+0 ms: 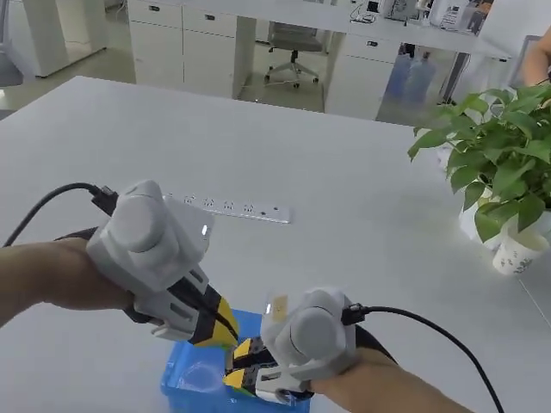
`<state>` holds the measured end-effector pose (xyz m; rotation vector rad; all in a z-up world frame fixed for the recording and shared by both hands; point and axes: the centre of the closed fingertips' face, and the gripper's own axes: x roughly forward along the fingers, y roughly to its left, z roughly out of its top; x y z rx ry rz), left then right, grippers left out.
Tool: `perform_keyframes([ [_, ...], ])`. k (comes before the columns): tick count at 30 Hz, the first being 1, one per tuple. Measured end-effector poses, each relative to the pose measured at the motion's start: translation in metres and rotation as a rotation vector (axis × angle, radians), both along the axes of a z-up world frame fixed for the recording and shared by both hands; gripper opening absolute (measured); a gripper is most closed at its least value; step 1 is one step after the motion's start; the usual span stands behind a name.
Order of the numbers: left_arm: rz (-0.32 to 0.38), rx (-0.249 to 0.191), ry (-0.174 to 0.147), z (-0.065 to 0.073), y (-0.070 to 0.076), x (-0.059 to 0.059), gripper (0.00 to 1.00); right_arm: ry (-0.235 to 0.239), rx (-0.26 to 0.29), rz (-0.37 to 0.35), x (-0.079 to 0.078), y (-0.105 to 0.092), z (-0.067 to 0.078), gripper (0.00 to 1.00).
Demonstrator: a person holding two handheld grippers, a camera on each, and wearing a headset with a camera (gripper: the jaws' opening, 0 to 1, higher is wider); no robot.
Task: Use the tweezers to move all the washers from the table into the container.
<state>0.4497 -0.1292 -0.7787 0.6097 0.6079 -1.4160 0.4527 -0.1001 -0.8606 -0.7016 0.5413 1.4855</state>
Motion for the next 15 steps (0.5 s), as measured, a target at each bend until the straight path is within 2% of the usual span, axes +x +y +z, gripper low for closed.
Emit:
perform_keyframes([
  [15, 0.007, -0.008, 0.004, -0.0016, -0.0004, 0.0027, 0.04, 0.007, -0.014, 0.008, 0.0009, 0.0001, -0.0022, 0.11],
])
